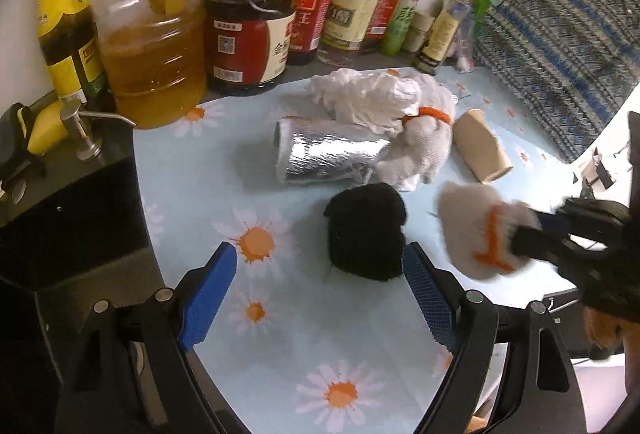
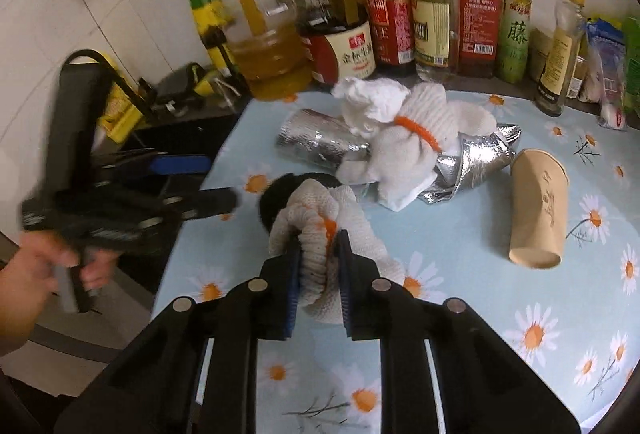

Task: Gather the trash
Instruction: 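Grasp the white glove with the right tool while the left tool grasps the black sponge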

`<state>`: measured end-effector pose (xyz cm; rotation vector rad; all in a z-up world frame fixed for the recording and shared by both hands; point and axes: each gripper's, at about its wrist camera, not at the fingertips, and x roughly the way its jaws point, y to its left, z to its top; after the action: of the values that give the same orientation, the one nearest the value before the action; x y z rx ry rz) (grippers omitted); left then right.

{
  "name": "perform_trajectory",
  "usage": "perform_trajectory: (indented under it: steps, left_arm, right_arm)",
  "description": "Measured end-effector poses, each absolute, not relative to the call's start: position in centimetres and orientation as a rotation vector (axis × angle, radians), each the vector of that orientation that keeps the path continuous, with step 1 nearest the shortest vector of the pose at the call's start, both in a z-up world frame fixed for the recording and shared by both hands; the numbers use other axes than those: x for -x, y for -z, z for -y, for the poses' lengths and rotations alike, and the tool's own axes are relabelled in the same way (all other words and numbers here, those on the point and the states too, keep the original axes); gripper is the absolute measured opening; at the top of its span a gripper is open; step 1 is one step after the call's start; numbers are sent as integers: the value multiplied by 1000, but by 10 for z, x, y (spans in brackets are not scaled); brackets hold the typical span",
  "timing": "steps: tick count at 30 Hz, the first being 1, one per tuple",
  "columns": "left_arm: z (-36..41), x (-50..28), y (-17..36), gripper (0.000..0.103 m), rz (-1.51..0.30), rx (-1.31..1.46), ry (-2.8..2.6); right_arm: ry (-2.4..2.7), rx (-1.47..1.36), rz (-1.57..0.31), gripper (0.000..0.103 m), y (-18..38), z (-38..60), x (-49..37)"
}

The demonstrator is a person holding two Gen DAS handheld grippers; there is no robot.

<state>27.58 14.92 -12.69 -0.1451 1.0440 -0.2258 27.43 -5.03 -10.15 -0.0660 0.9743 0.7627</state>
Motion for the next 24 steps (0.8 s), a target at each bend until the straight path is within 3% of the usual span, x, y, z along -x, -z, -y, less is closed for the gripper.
perform_trajectory:
  steps: [24]
  left_arm:
    - [-102, -318, 161, 81, -1146, 100, 259]
  right_arm:
    - [-783, -100, -910, 19, 83, 128, -225]
